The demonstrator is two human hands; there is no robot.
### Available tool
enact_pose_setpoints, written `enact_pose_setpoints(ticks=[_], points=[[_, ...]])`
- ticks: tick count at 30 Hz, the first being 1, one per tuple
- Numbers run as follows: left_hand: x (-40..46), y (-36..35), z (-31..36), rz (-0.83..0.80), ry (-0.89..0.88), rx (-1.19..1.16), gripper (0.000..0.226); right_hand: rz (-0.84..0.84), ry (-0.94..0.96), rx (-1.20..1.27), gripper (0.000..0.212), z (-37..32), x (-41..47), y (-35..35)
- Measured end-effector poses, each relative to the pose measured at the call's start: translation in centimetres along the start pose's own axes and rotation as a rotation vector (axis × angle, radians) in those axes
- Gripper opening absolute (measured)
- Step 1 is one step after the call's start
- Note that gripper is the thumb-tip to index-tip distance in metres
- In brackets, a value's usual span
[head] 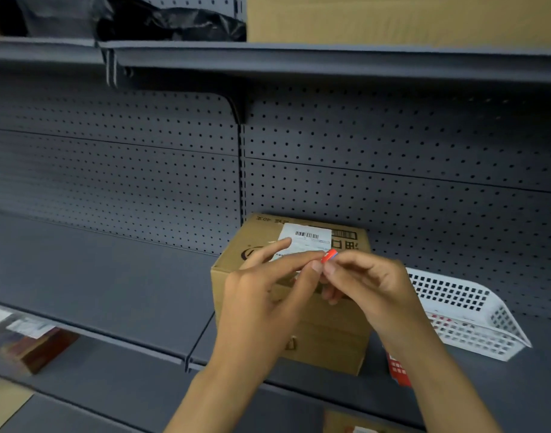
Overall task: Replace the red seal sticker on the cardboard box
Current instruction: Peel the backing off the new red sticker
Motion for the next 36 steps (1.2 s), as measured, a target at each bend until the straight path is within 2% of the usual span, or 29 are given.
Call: enact_pose_setpoints(ticks=[3,6,12,18,24,29,36], points=[[-0.4,0.2,-0.3,0.001,-0.029,-0.004,0.018,-0.003,-0.015,0.004,0.022,0.3,0.1,-0.4],[-0.5,-0.2,-0.6,0.01,-0.024,-0.018,0.017,0.013,-0.02,-0.009,0.01,0.6,0.4,-0.1],[-0.1,-1.0,0.4,0.035,-0.086,0.064,0.019,0.027,0.008,-0.018,0.012,0.6,0.7,0.9],[-0.4,-1.5,0.7,0.016,-0.061,0.184,0.02,0.031,0.011,-0.04,0.016,1.4,1.1,1.2],[-1.4,-1.4,0.0,0.022,0.077,0.096,0.017,-0.028,0.026,-0.036,0.012,1.8,0.7,0.7],[-1.2,-0.9,-0.1,0.039,0.105,0.073,0.014,-0.041,0.086,-0.102,0.012,1.1,0.4,0.3],[-0.3,0.2,-0.4,0.045,0.151,-0.081,0.013,0.06,0.16,-0.196,0.01,-1.0,0.0,-0.3]])
Point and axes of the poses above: each hand's wrist, its own x-axis towards the middle knuckle, its own y-axis out of the back of the hand, z = x × y, the point moved 10 cm from there along x, towards the middle knuckle, and after that the axes turned 7 degrees about -y, right-handed, at the moved point
